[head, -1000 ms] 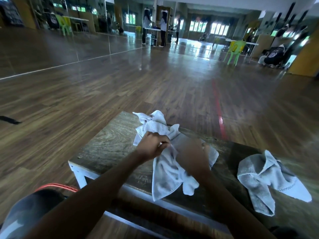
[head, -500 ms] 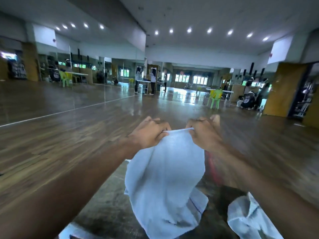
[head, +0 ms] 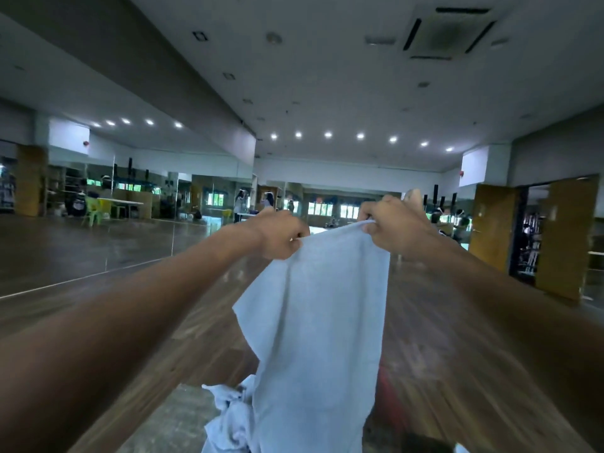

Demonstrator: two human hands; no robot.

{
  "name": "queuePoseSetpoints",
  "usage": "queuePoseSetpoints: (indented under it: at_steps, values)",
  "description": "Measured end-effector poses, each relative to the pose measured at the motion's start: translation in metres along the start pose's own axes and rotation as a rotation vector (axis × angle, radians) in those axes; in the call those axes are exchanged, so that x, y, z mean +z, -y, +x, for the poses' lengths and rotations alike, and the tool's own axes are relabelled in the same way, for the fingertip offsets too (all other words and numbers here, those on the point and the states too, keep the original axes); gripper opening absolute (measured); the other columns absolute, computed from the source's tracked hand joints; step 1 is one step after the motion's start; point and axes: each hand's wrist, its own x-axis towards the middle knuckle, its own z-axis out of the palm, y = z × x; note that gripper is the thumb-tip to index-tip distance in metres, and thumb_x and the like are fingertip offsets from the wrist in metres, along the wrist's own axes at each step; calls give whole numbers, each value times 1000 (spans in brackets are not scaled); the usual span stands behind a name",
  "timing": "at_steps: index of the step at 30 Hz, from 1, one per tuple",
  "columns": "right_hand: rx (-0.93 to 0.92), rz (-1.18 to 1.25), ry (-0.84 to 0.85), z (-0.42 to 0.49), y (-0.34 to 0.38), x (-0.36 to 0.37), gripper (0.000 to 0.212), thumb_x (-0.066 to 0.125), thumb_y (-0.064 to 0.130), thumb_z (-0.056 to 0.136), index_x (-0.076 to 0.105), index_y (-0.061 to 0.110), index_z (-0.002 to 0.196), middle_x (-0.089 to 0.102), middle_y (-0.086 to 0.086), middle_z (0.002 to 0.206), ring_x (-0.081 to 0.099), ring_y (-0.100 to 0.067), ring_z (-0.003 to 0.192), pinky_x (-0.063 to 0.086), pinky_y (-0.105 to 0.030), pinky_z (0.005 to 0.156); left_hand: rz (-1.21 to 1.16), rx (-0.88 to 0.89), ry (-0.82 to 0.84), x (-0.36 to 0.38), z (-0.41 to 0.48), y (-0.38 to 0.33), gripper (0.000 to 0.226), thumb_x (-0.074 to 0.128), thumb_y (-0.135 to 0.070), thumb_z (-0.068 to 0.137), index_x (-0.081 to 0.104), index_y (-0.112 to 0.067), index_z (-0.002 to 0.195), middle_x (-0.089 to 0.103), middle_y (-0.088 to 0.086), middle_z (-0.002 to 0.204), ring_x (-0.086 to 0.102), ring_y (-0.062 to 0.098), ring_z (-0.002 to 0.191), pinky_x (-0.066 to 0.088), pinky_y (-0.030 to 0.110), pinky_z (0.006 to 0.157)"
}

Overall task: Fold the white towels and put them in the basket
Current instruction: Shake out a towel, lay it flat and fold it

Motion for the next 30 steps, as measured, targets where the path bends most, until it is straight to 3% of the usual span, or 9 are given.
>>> queuePoseSetpoints:
  at_steps: [6, 9, 11, 14, 17, 23, 30]
  values:
    - [-33, -79, -1, -3, -8, -4, 15, 48, 19, 91, 52, 31, 85, 57, 9, 76, 51, -13, 88, 14, -34, 77, -388, -31, 17, -1, -9, 2, 23, 45, -20, 100, 54, -5, 84, 49, -1, 65, 43, 9, 59, 37, 26, 60]
    - [-17, -13, 44, -6, -12, -3, 18, 46, 17, 91, 53, 30, 81, 55, 11, 73, 50, -12, 85, 12, -33, 74, -466, -36, 79, 4, -10, 5, 17, 49, -22, 98, 60, -10, 94, 67, 6, 86, 61, 16, 78, 49, 32, 72]
    - [-13, -6, 71, -8, -14, -2, 21, 45, 16, 91, 50, 30, 77, 56, 12, 73, 50, -11, 84, 11, -33, 71, -418, -42, 107, 8, -11, 13, 16, 52, -21, 97, 61, -8, 96, 66, 7, 94, 61, 19, 84, 49, 34, 76]
    - [12, -21, 102, -10, -22, 0, 23, 44, 17, 92, 47, 30, 73, 58, 11, 72, 51, -11, 83, 12, -34, 74, -347, -57, 138, 10, -16, 26, 18, 55, -20, 95, 60, -4, 87, 55, 3, 76, 48, 15, 68, 39, 29, 63]
    - [59, 13, 137, -12, -33, 4, 21, 45, 19, 93, 51, 30, 76, 60, 12, 72, 50, -6, 78, 12, -34, 77, -279, -72, 173, 8, -22, 36, 20, 57, -21, 94, 59, -1, 89, 50, 1, 73, 42, 13, 65, 33, 26, 60]
    - [73, 15, 159, -16, -47, 11, 18, 46, 26, 94, 50, 31, 78, 62, 10, 75, 49, -7, 78, 10, -32, 74, -47, -131, 167, 10, -25, 61, 25, 55, -30, 95, 47, -16, 75, 35, -5, 66, 39, 14, 71, 21, 35, 81]
    - [58, -5, 169, -24, -58, 15, 13, 47, 36, 95, 53, 28, 86, 63, 5, 76, 51, -12, 83, 10, -33, 71, 111, -159, 25, -1, -22, 63, 25, 51, -33, 96, 47, -23, 73, 48, -7, 67, 44, 14, 77, 18, 38, 83]
